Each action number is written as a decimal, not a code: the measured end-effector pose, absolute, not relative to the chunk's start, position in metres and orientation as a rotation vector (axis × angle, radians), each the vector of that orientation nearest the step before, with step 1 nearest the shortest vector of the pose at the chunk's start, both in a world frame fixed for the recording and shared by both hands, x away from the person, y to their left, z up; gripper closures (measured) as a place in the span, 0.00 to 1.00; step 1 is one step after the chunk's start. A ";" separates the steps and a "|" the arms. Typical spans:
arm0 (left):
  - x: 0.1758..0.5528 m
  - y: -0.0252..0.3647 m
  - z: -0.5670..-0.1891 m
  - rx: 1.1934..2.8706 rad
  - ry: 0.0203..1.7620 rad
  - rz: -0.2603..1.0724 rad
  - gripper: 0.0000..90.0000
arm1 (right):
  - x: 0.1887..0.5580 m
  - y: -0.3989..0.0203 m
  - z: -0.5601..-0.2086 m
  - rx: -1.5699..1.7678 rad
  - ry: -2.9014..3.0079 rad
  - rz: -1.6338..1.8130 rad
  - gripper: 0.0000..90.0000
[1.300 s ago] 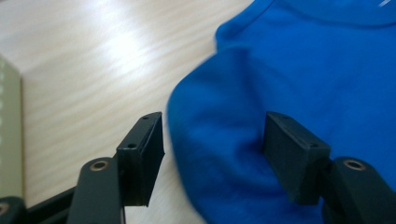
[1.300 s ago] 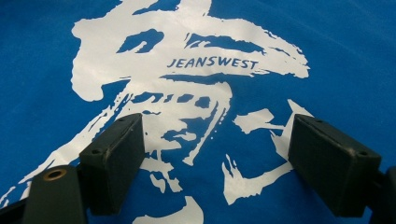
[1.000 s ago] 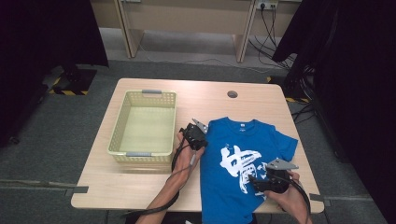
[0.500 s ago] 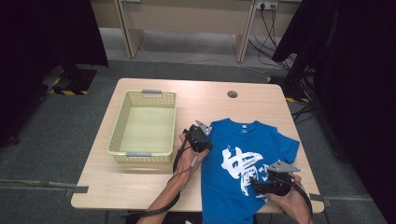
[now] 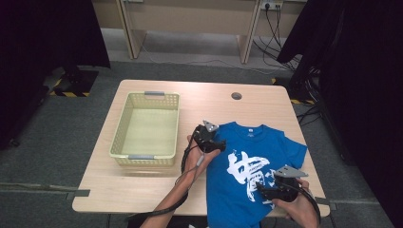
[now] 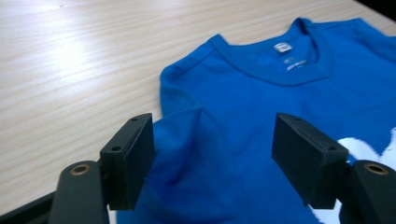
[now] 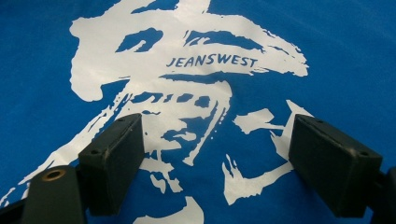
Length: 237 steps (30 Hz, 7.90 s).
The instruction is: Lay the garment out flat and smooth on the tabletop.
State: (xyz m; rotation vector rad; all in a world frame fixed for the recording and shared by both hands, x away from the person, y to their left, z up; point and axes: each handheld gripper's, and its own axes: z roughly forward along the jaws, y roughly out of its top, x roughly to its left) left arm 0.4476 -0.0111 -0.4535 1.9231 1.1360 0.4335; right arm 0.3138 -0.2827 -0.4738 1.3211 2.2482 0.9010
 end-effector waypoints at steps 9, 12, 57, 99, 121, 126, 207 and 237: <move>0.456 -0.019 -0.463 1.966 1.121 0.354 0.38 | 0.314 -0.283 -0.474 1.320 2.251 0.900 0.20; 0.464 -0.013 -0.472 2.004 1.179 0.404 0.39 | 0.314 -0.283 -0.474 1.319 2.250 0.901 0.20; 0.419 -0.002 -0.467 2.069 1.059 0.567 0.26 | 0.314 -0.281 -0.474 1.325 2.242 0.904 0.19; 0.379 0.008 -0.480 2.112 0.979 0.455 0.24 | 0.353 -0.283 -0.471 1.427 2.216 0.852 0.16; 0.404 0.015 -0.478 2.077 1.064 0.460 0.18 | 0.388 -0.276 -0.471 1.438 2.195 0.856 0.16; 0.378 0.013 -0.469 2.055 0.980 0.434 0.16 | 0.380 -0.279 -0.470 1.418 2.174 0.891 0.18; 0.381 -0.044 -0.478 2.089 0.834 0.334 0.78 | 0.324 -0.288 -0.457 1.394 2.121 0.941 0.19; 0.373 -0.033 -0.469 1.960 0.849 0.300 0.32 | 0.330 -0.262 -0.471 1.334 2.166 0.796 0.23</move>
